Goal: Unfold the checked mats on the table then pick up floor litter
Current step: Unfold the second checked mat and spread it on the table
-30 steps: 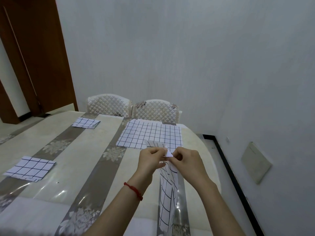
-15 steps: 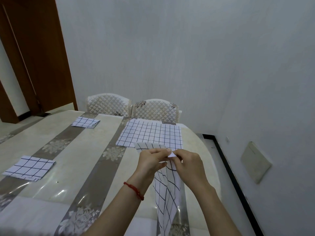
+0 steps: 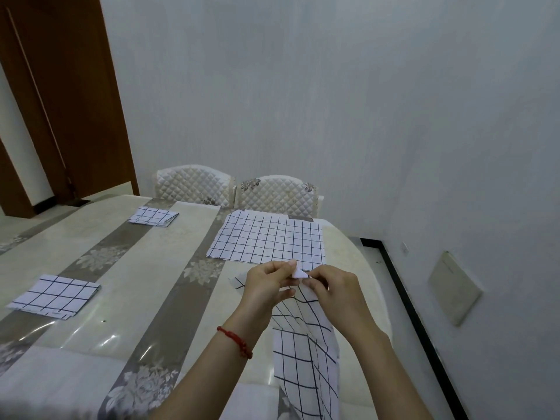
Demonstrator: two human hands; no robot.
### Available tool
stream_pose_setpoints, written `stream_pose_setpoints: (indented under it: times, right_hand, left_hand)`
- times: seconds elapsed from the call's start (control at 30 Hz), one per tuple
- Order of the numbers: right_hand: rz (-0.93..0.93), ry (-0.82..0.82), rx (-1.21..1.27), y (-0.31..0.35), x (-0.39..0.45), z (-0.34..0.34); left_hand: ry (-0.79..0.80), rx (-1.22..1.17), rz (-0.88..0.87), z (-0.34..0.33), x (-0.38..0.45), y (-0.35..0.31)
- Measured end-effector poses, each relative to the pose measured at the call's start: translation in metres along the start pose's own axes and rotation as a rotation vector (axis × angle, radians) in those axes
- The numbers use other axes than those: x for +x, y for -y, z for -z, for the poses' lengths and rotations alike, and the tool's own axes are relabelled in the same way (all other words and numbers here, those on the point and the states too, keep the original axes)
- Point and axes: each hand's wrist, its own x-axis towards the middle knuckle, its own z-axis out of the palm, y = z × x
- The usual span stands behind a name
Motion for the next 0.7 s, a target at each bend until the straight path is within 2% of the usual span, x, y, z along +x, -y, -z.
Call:
stream_pose_setpoints:
  times: [0.17, 0.33, 0.7]
  right_hand:
    - [-0.039, 0.011, 0.032, 0.000, -0.002, 0.001]
    - [-0.144, -0.042, 0.212, 0.003, -0.004, 0.001]
    - [-0.222, 0.085, 0.439, -0.007, -0.005, -0.002]
  left_hand:
    - [-0.021, 0.002, -0.007, 0.000, -0.002, 0.003]
    - [0.026, 0.107, -0.039, 0.000, -0.007, 0.009]
    - [0.056, 0.145, -0.008, 0.000, -0.004, 0.015]
